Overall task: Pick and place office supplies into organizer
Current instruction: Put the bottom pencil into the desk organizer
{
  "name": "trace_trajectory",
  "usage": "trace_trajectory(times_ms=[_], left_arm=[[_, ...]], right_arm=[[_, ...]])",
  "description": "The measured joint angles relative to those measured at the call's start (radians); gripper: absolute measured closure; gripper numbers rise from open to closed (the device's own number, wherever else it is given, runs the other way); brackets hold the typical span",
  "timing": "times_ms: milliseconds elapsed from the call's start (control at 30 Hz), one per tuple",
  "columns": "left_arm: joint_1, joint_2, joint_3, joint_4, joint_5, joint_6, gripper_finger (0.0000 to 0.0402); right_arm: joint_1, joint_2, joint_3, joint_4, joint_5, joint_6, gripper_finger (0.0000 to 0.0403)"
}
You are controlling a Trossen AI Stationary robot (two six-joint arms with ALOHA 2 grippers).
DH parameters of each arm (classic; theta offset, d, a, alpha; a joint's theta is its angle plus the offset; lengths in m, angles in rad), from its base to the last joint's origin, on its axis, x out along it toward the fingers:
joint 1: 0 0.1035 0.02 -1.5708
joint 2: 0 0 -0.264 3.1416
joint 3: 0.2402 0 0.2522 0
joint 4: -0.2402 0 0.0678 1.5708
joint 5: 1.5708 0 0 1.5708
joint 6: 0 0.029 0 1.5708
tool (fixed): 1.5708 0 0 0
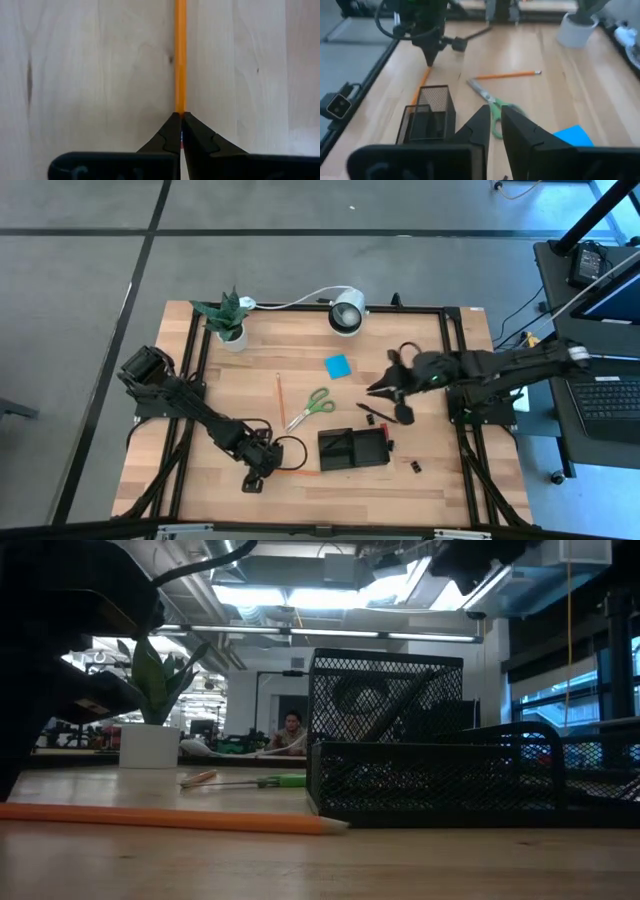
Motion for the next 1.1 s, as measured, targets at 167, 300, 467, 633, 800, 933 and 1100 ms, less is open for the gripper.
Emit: trace_trajectory(times_ms=[167, 300, 467, 633, 800, 933, 1100], left_arm=[[-0.031, 0.007, 0.001, 0.011, -0.010, 0.021, 0.0399], [-0.055, 0.008, 0.001, 0.016, -0.011, 0.044, 0.0398], [-0.072, 0.008, 0.001, 0.021, -0.006, 0.069, 0.0398], [-0.073, 0.008, 0.001, 0.022, -0.003, 0.082, 0.0398], [-0.073, 0.009, 0.001, 0.022, -0.004, 0.120, 0.0398], [-0.074, 0.009, 0.001, 0.022, -0.012, 0.118, 0.0398], [-0.075, 0.009, 0.001, 0.023, -0.043, 0.061, 0.0398]], right_arm=[[0.093, 0.206, 0.132, -0.022, 0.062, 0.078, 0.0352], [0.152, 0.346, 0.216, -0.104, 0.139, 0.132, 0.0352], [0.228, 0.480, 0.302, -0.167, 0.174, 0.211, 0.0352], [0.303, 0.569, 0.419, -0.181, 0.173, 0.297, 0.0352], [0.374, 0.632, 0.588, -0.201, 0.186, 0.220, 0.0352], [0.411, 0.704, 0.695, -0.259, 0.197, 0.220, 0.0352], [0.429, 0.796, 0.735, -0.282, 0.195, 0.347, 0.0352]])
